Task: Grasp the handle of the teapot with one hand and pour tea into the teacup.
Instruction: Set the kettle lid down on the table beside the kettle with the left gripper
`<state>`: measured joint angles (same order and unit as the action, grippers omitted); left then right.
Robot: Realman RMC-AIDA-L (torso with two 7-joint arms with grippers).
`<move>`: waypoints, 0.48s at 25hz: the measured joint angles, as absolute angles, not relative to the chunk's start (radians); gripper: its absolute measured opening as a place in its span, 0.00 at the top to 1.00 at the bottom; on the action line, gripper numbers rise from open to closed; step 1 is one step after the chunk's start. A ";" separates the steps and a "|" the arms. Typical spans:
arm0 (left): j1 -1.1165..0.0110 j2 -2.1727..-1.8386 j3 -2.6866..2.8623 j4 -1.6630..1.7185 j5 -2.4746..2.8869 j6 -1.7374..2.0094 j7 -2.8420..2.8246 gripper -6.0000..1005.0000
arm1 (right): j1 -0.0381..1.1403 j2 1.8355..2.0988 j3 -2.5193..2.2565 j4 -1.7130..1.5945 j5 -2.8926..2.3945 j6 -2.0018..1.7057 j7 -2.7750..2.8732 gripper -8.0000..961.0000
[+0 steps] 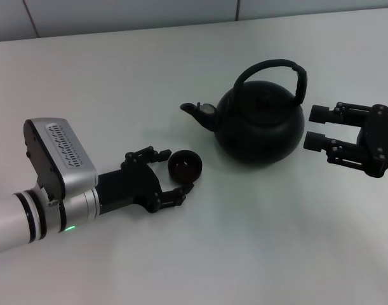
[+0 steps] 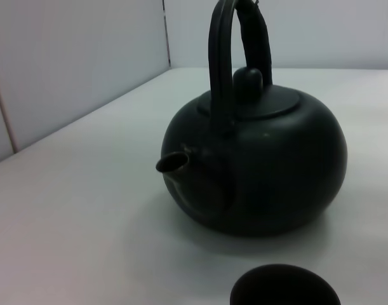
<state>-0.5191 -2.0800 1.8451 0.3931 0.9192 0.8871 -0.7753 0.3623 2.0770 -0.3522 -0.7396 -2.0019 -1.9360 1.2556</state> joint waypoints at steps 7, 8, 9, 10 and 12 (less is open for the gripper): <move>-0.517 -2.080 1.847 0.402 0.918 0.890 -0.776 0.15 | 0.362 2.077 -0.349 -0.739 -2.002 -1.936 1.256 0.42; -0.515 -2.080 1.844 0.411 0.917 0.892 -0.776 0.15 | 0.362 2.077 -0.349 -0.739 -2.002 -1.933 1.256 0.42; -0.515 -2.080 1.844 0.411 0.917 0.892 -0.776 0.14 | 0.362 2.077 -0.349 -0.739 -2.002 -1.933 1.256 0.42; -0.515 -2.080 1.844 0.413 0.917 0.892 -0.776 0.14 | 0.362 2.077 -0.350 -0.739 -2.002 -1.931 1.256 0.42; -0.514 -2.080 1.844 0.413 0.917 0.892 -0.776 0.13 | 0.362 2.077 -0.351 -0.739 -2.002 -1.928 1.256 0.42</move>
